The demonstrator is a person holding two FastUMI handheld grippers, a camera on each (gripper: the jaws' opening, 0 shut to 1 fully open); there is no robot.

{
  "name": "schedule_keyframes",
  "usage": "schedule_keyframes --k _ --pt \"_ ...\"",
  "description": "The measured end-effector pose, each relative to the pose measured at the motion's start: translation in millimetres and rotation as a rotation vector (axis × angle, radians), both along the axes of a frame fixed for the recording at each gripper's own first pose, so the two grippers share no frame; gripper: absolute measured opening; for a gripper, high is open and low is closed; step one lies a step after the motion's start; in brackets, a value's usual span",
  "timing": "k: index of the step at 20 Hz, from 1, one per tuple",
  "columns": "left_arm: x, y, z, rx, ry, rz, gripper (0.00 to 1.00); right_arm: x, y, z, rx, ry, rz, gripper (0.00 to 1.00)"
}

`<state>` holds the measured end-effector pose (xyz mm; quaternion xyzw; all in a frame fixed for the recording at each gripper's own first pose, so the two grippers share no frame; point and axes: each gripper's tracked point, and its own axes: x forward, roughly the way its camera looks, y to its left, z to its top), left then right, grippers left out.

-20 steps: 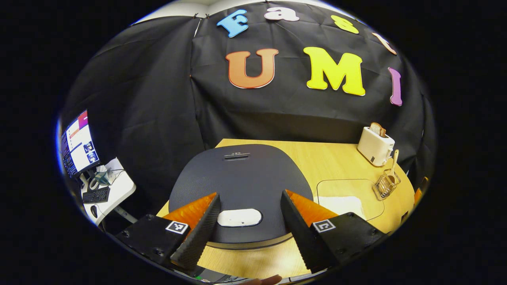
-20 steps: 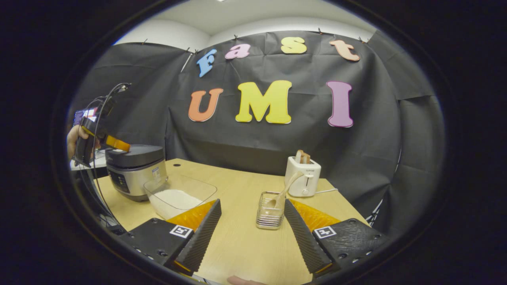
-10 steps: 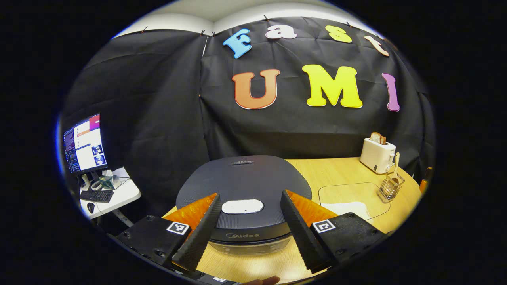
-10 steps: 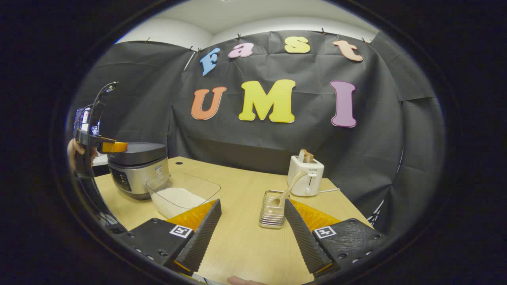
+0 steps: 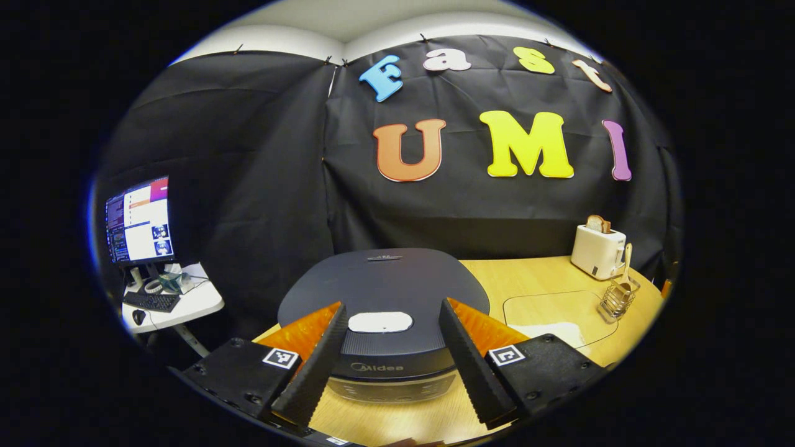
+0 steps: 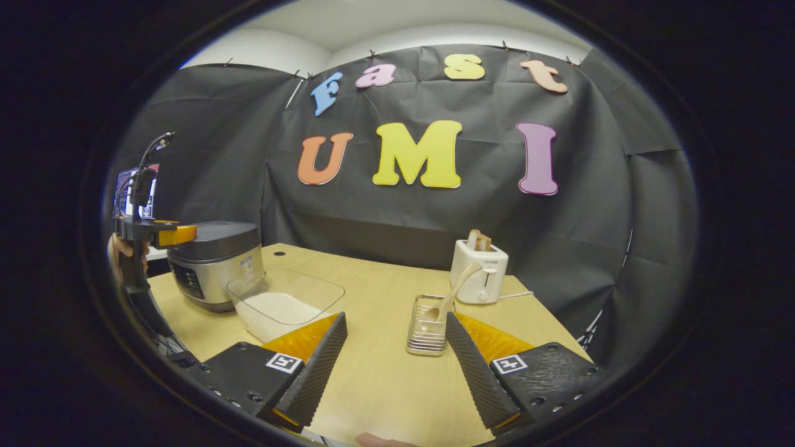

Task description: Close the left gripper, press the button to open the rice cooker; take a wooden spoon from the chopstick holder with the right hand, scoop a spoonful of rice and pour it into the rice cooker, then put the wooden spoon back into the chopstick holder.

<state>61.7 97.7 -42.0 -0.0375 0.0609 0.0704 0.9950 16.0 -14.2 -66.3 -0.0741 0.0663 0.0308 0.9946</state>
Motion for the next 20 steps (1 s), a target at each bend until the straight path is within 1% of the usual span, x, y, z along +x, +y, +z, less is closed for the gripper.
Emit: schedule_keyframes --k 3,4,6,8,11,15,18,20 --pt "-4 0 0 0.02 0.01 0.017 0.94 -2 1 2 0.002 -0.014 -0.009 0.96" --pt "-6 -2 0 0.024 0.019 0.016 0.94 -3 2 4 0.003 -0.017 -0.01 0.95" --pt "-8 -11 5 0.029 0.021 -0.001 0.9 -6 4 7 0.0 -0.03 -0.015 0.95" --pt "-15 -20 13 0.028 0.006 -0.01 0.9 -7 3 10 0.006 -0.041 -0.026 0.96" --pt "-28 -45 26 0.032 -0.026 -0.06 0.9 -9 6 14 0.022 -0.054 -0.028 0.96" --pt "-43 -80 34 0.034 -0.062 -0.1 0.9 -14 10 17 0.011 -0.067 -0.023 0.96" --pt "-50 -110 32 0.038 -0.065 -0.147 0.9 -16 10 22 0.005 -0.082 -0.037 0.95" --pt "-55 -129 31 0.036 -0.067 -0.169 0.9 -17 10 22 0.01 -0.083 -0.039 0.96"
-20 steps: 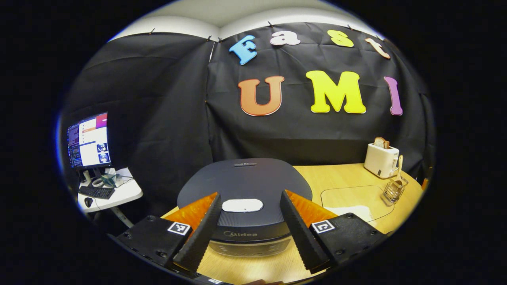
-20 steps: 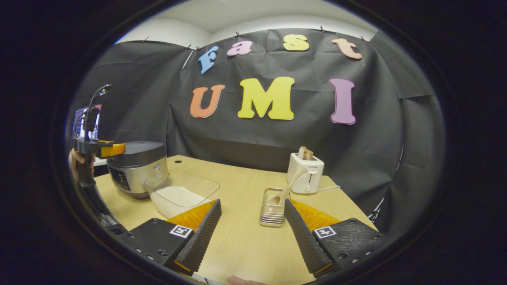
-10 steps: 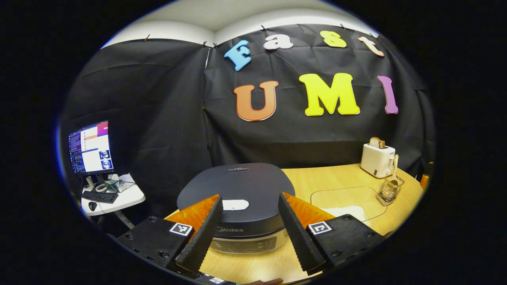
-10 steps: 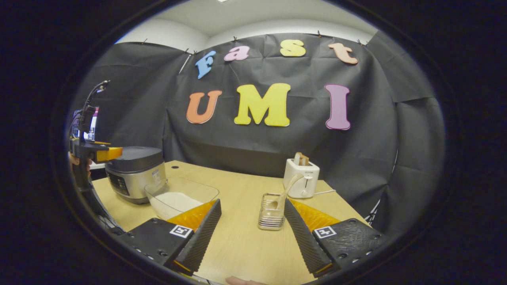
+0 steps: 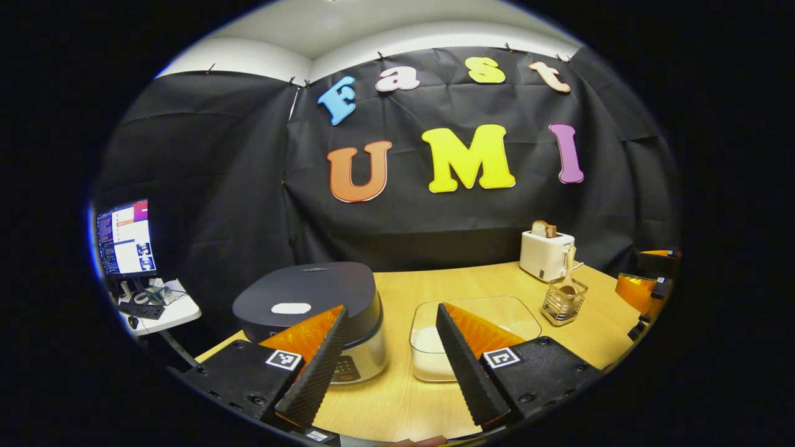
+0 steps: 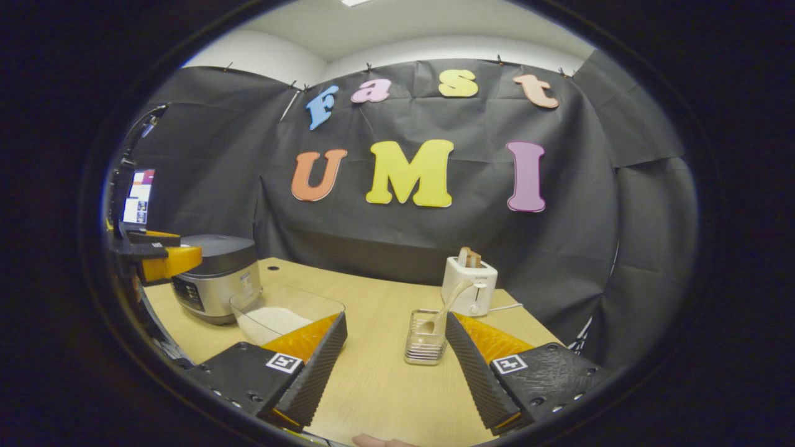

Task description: Close the left gripper, press the button to open the rice cooker; take a wooden spoon from the chopstick holder with the right hand, scoop a spoonful of rice and pour it into the rice cooker, then put the wooden spoon back into the chopstick holder.

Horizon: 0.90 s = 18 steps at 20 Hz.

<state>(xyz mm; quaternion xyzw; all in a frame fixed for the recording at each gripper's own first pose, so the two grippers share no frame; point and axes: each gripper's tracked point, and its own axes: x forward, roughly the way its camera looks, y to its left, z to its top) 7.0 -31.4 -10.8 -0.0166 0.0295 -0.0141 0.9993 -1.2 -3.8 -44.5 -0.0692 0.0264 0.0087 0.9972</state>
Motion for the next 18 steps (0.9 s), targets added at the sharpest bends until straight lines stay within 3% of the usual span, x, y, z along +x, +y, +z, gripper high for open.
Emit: schedule_keyframes --k 6,10,17,18 --pt "-7 -30 7 0.0 -0.051 -0.027 0.91 -5 0 4 0.021 -0.008 -0.018 0.95" --pt "-17 -53 11 -0.019 -0.057 -0.087 0.91 -12 2 7 0.042 -0.018 -0.047 0.95" --pt "-37 -75 14 -0.05 -0.1 -0.114 0.91 -18 14 3 0.035 -0.009 -0.023 0.95" --pt "-38 -76 12 -0.058 -0.094 -0.117 0.96 -18 16 1 0.037 -0.003 -0.02 0.95"
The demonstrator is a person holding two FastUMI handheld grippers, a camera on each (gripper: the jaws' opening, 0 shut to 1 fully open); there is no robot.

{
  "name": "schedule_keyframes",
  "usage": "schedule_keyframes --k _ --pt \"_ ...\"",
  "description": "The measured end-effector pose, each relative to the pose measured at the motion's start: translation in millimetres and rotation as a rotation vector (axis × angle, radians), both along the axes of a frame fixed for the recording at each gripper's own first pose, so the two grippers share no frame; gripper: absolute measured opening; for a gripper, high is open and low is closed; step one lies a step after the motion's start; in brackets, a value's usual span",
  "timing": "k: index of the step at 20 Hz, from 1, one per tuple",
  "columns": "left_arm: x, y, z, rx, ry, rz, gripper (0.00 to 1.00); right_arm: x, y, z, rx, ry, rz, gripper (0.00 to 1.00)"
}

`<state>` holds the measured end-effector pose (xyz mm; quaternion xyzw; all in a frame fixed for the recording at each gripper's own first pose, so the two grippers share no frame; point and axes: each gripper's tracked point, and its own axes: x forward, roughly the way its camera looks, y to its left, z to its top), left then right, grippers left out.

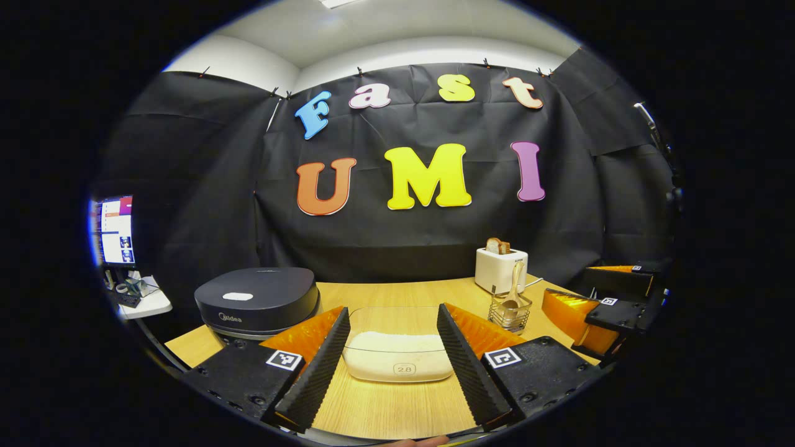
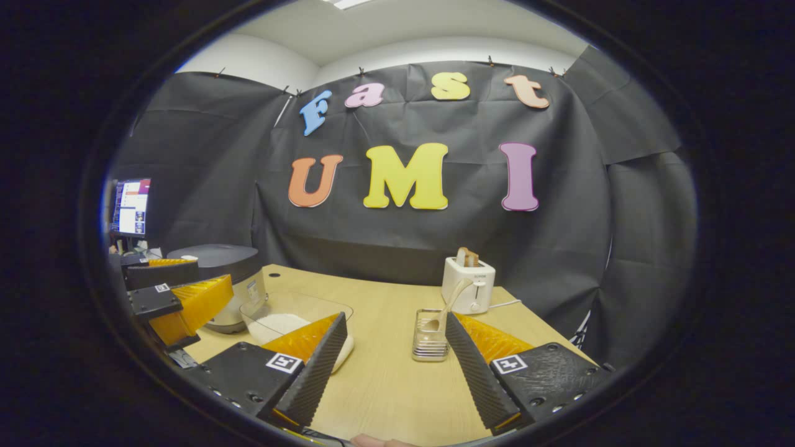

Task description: Close the left gripper, press the button to open the rice cooker; take a wooden spoon from the chopstick holder with the right hand, scoop a spoonful of rice and pour it into the rice cooker, then put the wooden spoon back into the chopstick holder.

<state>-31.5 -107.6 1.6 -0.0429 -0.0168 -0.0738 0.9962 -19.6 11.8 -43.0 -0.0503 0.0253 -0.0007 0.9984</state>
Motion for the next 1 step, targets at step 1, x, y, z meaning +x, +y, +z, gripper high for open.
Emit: schedule_keyframes --k 1 --pt "-1.5 0.8 -1.9 0.0 0.005 -0.006 0.91 1.3 0.0 -1.0 0.002 0.006 0.0 0.95"
